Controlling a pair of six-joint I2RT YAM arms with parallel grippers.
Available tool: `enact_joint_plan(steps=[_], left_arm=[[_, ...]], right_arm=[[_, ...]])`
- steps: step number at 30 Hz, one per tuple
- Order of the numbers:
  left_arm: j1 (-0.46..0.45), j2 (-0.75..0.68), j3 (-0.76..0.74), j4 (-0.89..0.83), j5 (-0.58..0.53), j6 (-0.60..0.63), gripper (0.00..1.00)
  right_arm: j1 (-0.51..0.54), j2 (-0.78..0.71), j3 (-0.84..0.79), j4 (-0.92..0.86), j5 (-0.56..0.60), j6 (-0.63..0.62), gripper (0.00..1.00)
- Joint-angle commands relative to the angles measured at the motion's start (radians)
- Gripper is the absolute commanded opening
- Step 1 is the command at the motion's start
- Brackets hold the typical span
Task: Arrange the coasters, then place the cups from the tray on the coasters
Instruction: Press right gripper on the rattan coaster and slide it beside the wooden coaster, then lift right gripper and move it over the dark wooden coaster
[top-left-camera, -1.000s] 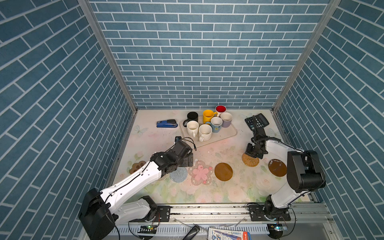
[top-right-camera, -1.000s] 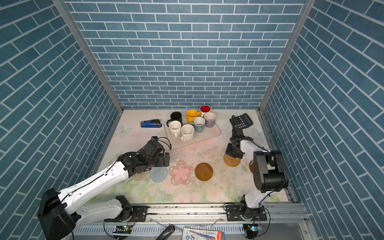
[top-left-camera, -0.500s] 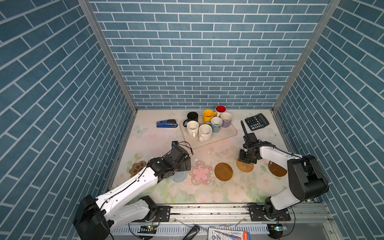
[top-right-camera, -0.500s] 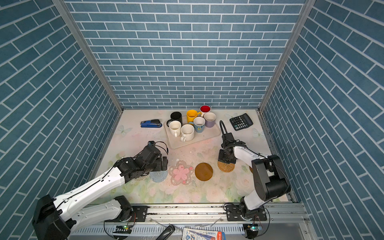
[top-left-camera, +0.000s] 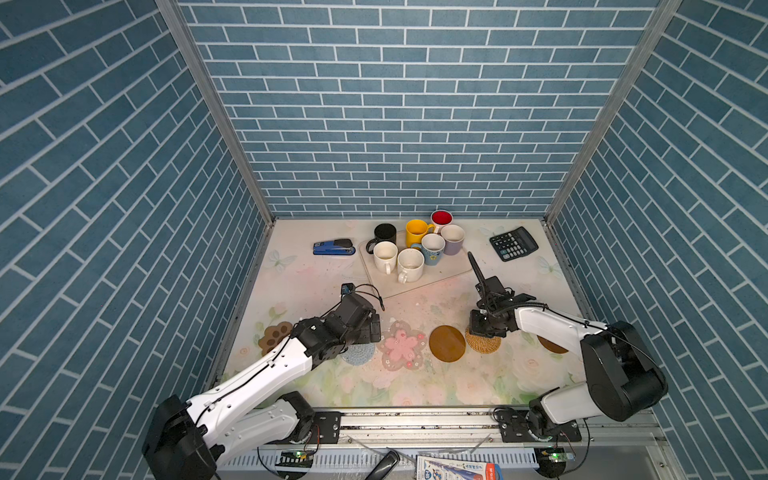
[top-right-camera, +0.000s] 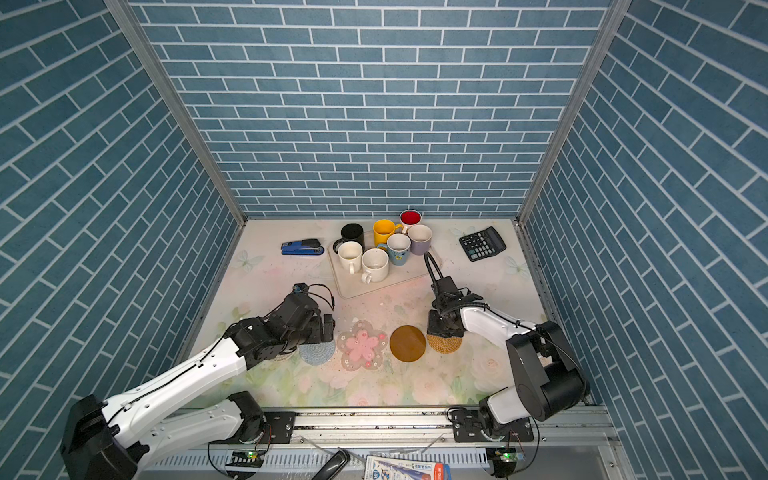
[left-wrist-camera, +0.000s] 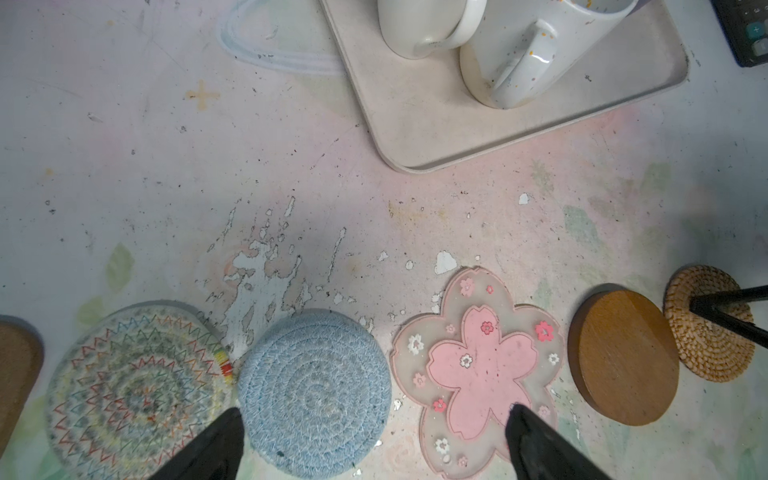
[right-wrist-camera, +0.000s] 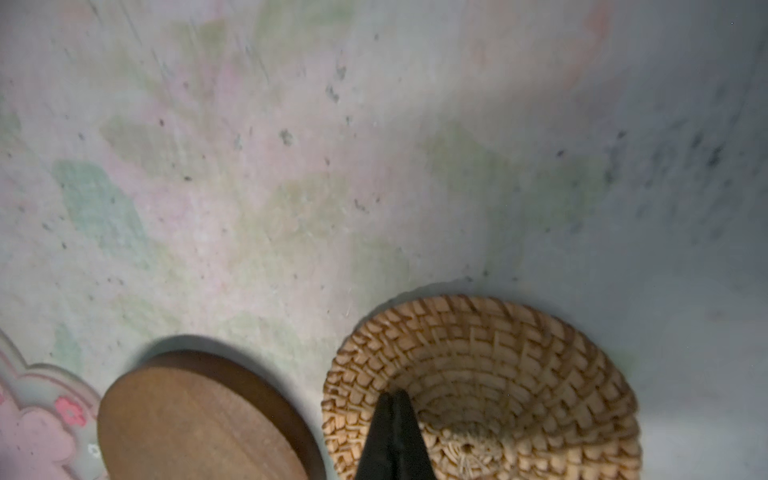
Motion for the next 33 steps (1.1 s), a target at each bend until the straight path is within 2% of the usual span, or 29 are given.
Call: enact_joint_plan(steps=[1,13,23,28,33], left_arm=[[0.006,-0.011,-0.02,0.006,-0.008,-0.011,0.99],[0.006,0.003,-0.017,0.019,-0.009,-0.009,0.99],[0.006,0.012,-0.005,0.018,-0.018,0.001,0.99],[0.006,0.021,0.018,0.012,-0.024,0.018,0.99],[0.006,0.036,0.04,0.024,-0.019,0.036,0.99]], right_arm=[[0.032,-0.018,-0.045,-0.05,-0.01,0.052,0.0],[0.039,-0.079,-0.077,-0.111,0.082,0.063,0.0],[0.039,-0.143,-0.045,-0.103,0.056,0.065,0.0],[0.037,-0.199,0.048,-0.168,0.107,0.044,0.16],[0.018,-0.165,0.17,-0.261,0.188,-0.008,0.48]])
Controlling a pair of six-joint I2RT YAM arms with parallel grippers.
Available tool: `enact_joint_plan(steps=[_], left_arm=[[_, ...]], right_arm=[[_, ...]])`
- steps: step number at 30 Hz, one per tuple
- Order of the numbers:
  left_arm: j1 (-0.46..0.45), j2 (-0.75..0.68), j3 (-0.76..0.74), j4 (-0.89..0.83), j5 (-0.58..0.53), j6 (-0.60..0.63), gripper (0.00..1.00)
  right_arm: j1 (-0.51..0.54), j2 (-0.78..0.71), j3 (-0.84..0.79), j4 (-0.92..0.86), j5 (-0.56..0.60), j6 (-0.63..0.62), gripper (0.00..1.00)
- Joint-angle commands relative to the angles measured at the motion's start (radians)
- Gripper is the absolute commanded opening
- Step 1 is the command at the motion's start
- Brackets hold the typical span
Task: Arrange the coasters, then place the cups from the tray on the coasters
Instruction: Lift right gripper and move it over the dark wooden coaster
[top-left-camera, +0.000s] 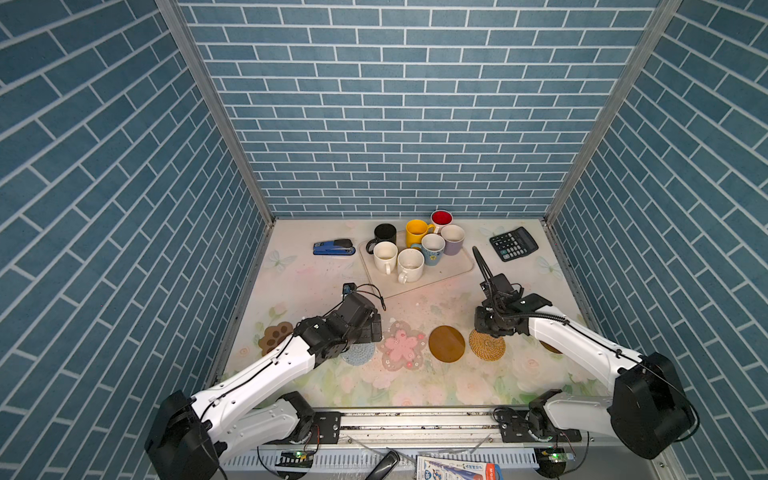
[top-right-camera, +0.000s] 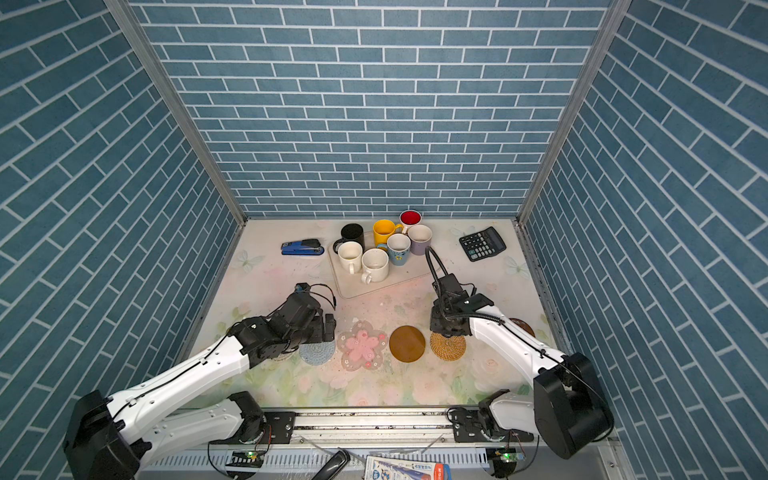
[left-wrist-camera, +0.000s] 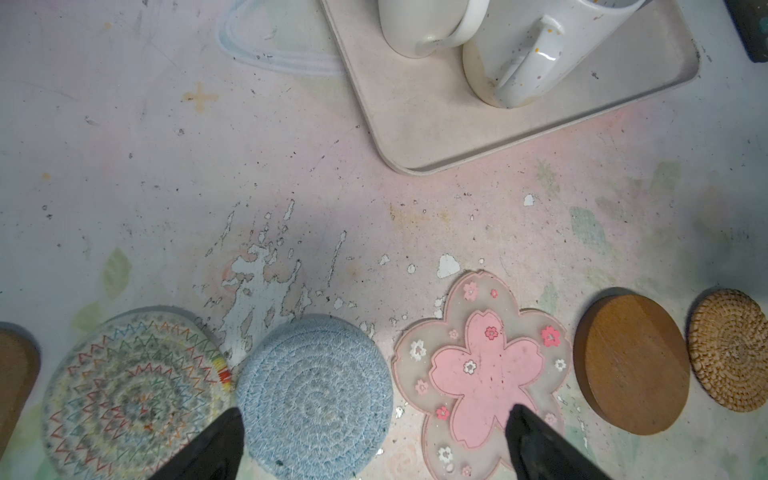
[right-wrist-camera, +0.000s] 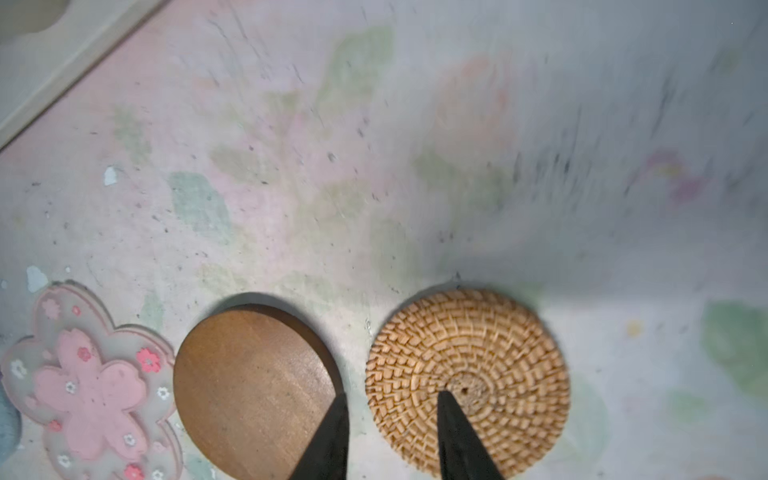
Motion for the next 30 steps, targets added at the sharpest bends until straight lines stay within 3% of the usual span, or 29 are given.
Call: enact_joint_plan(steps=[1,9,16,30], left_arm=[[0.006,0.009,0.031,0.013,-0.01,0.024,0.99],[0.005,0.057,0.092,-0.009,-0.017,0.052,0.99],[0.006,0.089,0.096,0.035,0.023,0.058,0.99],[0.001,0.151,0.122,0.068,0.113,0.079,0.99]], right_arm=[[-0.034,0.024,0.091,-0.096,0.069,-0.039,0.52],[-0.243,0.115,0.182,-0.108,0.066,-0.13,0.7],[-0.438,0.144,0.244,-0.083,0.09,-0.134,0.83],[-0.778,0.266,0.224,-0.007,0.086,-0.081,0.87]])
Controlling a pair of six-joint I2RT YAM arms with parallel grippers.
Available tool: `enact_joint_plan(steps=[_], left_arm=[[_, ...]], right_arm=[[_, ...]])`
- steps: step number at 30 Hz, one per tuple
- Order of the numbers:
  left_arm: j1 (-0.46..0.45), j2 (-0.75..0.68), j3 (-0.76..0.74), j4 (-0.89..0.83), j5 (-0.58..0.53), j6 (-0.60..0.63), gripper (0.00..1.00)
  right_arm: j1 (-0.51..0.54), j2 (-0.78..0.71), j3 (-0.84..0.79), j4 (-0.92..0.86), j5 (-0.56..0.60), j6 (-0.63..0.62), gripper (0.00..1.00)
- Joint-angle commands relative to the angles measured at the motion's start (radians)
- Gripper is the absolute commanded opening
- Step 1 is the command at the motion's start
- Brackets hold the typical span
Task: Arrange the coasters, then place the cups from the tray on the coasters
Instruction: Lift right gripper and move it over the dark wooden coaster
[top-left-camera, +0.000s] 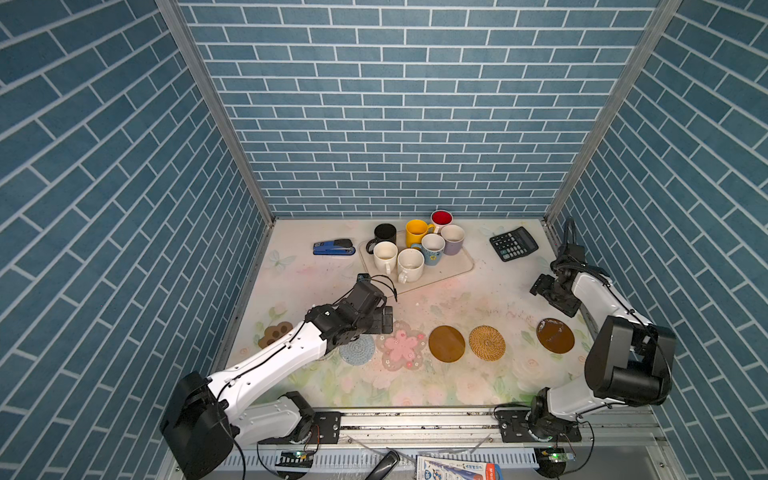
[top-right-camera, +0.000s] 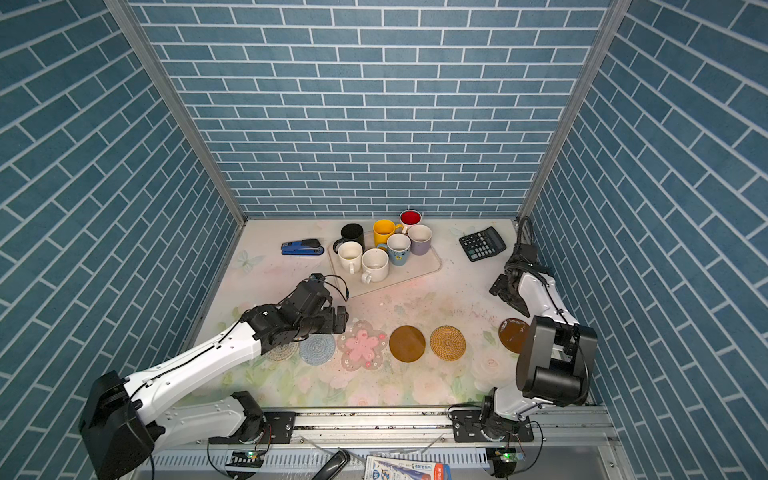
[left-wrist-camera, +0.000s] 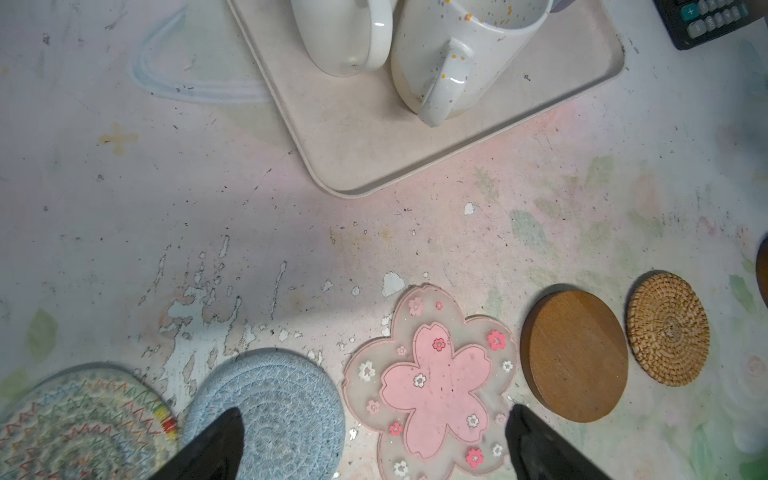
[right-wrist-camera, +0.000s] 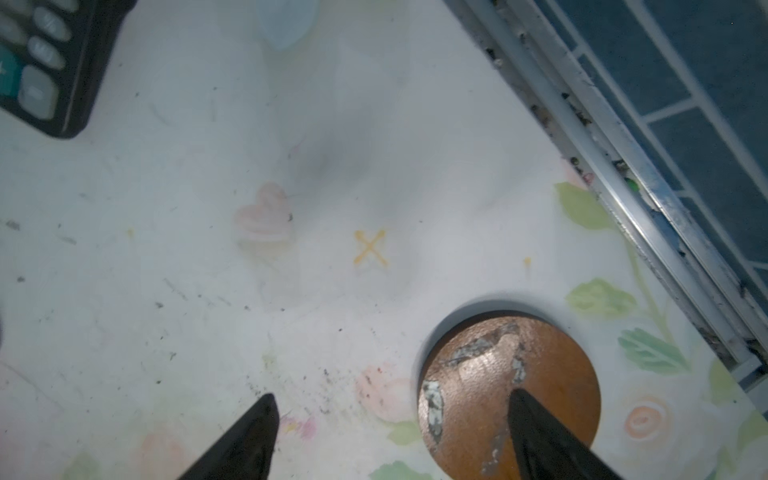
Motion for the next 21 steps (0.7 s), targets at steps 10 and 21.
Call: enact_joint_plan(steps=[10,21], left_arm=[[-0.088,0.14,0.093,0.028,-0.028,0.017,0.99],[-0.138,0.223,0.149,0.029,-0.053,0.01,0.99]], right_arm=[[-0.194,0.004,-0.13,0.095,-0.043,0.043,0.85],[-0.233,0.025,-0.195,0.158,-0.082,0.066,0.82]])
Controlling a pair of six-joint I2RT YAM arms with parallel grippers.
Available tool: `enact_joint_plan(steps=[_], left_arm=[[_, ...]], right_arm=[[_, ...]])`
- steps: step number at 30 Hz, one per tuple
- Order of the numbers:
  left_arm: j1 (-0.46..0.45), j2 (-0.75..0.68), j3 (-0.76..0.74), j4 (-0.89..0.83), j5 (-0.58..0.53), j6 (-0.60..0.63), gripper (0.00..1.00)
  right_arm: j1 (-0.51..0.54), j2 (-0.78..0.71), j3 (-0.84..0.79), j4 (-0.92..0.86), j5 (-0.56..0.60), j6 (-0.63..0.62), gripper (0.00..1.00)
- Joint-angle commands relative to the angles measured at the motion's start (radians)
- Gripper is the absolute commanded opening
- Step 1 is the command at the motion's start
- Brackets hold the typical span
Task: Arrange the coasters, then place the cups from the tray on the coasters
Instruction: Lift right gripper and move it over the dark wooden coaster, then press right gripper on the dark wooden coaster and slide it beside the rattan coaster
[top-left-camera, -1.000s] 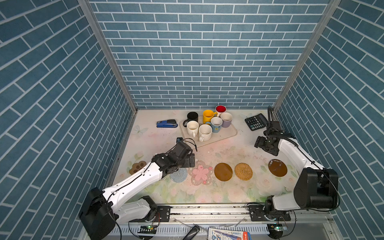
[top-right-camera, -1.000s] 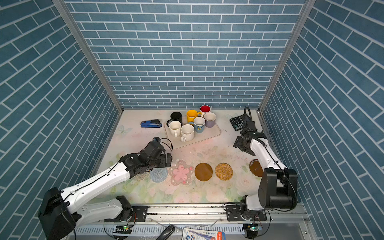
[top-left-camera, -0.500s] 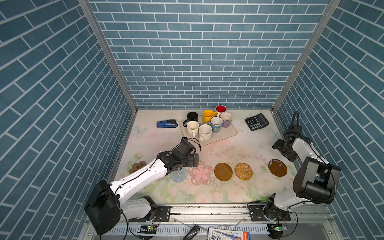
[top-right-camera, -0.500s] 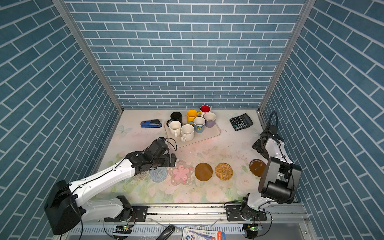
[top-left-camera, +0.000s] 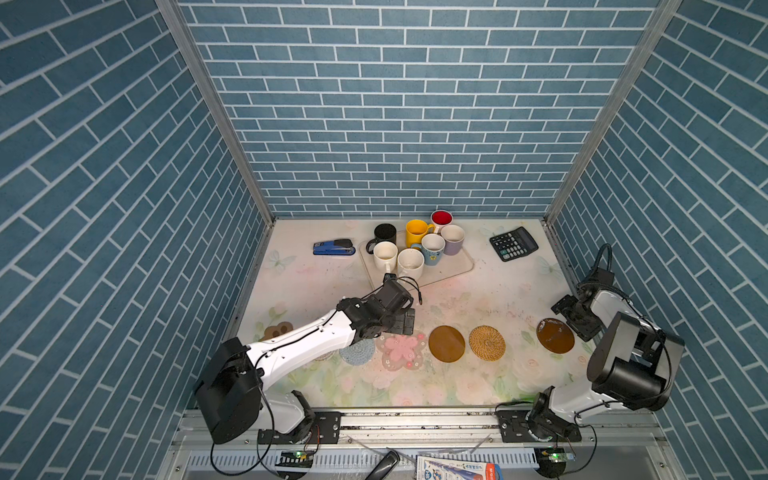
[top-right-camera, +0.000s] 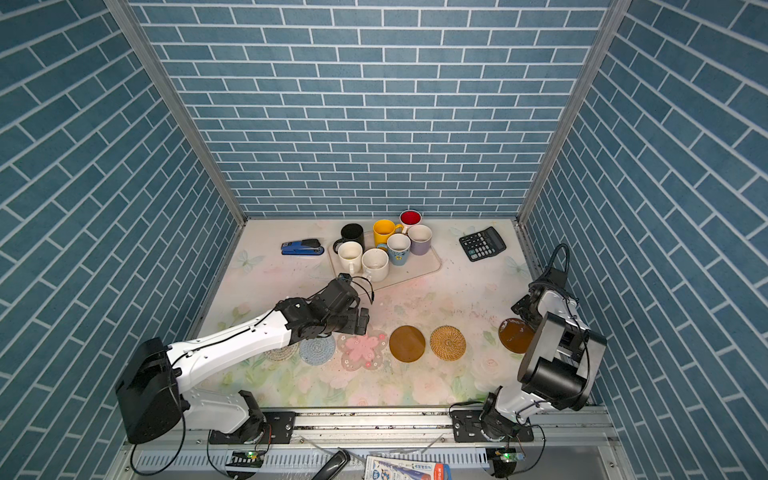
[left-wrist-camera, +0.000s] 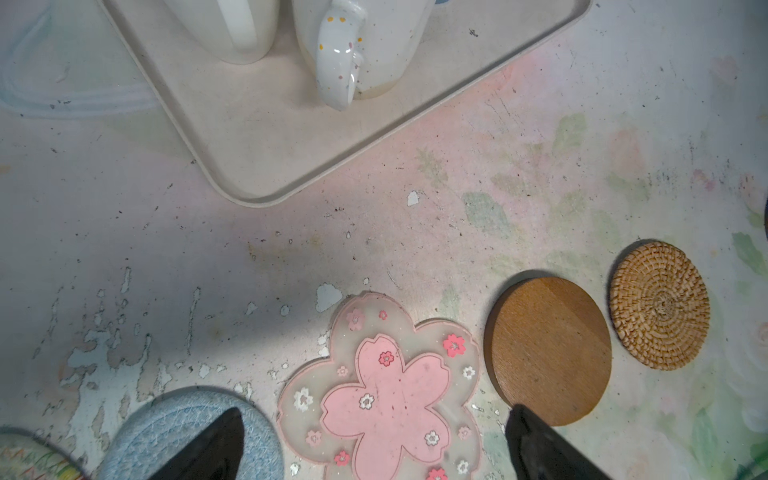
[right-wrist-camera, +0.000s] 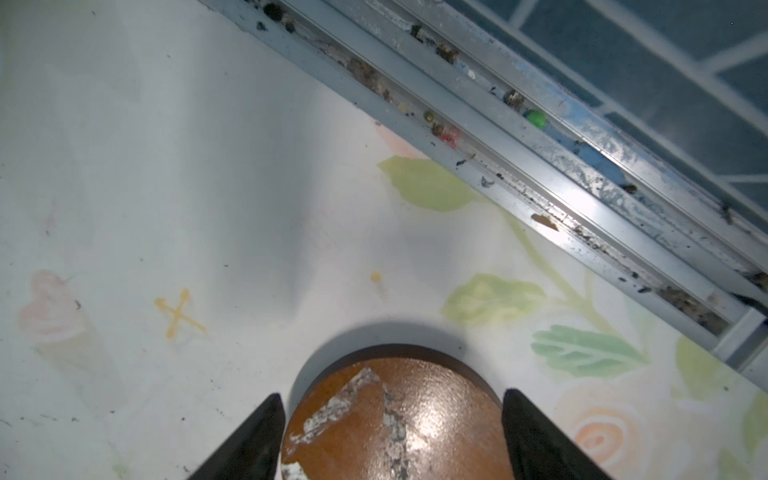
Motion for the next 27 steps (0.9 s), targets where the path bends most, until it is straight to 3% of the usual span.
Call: enact_joint_plan(steps=[1,27], left_arm=[[-0.011,0.015,0.028,-0.009,-0.022,0.006,0.99],[-0.019,0.019,0.0,-0.004,-0.024,0.002,0.99]], right_arm=[[-0.006,0.019,-0.027,0.025,-0.017,0.035,0.82],[-0.037,0.03,-0.111,0.083,-0.07,0.057,0.81]])
